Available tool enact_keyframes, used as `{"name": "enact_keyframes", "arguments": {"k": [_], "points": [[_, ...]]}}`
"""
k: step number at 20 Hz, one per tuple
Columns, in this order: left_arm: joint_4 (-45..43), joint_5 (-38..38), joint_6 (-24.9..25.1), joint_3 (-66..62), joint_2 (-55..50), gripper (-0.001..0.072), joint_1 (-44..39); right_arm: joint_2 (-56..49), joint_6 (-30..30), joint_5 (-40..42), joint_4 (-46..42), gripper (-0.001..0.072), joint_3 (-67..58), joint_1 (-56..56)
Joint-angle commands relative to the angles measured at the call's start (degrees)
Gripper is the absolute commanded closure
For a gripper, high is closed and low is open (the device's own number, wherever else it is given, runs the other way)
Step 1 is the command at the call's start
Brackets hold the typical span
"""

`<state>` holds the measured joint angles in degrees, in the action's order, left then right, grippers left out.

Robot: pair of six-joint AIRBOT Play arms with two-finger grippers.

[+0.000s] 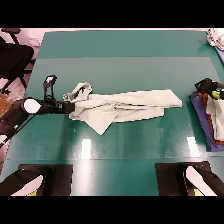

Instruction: Fold the shirts.

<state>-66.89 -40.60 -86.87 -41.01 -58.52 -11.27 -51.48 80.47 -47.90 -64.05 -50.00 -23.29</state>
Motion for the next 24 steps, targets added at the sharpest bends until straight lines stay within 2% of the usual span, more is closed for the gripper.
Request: {"name": "enact_keyframes", "arguments": {"k": [1,6,11,17,23,24], "points": [[3.63,0.96,3.54,-0.07,-1.64,0.0685,0.00,0.02,0.00,-1.88,-0.02,0.0172,0.04,0.04],[2.99,-2.45,6.91,-4.37,-1.64,0.0684,0.02,-4.70,-0.02,-14.82,-0.11,0.0179,0.09,-1.92],[2.45,-4.63,7.91,-9.70,-1.64,0.0684,0.02,-12.28,-3.96,-20.59,1.03,0.0179,4.55,0.31],[2.21,-5.90,9.44,-10.05,-1.64,0.0683,0.02,-21.14,-12.90,-15.19,16.17,0.0179,7.80,5.81],[2.16,-7.02,9.42,-10.05,-1.64,0.0683,0.02,-25.35,-13.29,-11.39,17.62,0.0180,7.80,9.77],[2.16,-7.02,9.42,-10.05,-1.64,0.0683,0.02,-25.38,-13.33,-10.69,17.77,0.0197,7.78,10.54]]}}
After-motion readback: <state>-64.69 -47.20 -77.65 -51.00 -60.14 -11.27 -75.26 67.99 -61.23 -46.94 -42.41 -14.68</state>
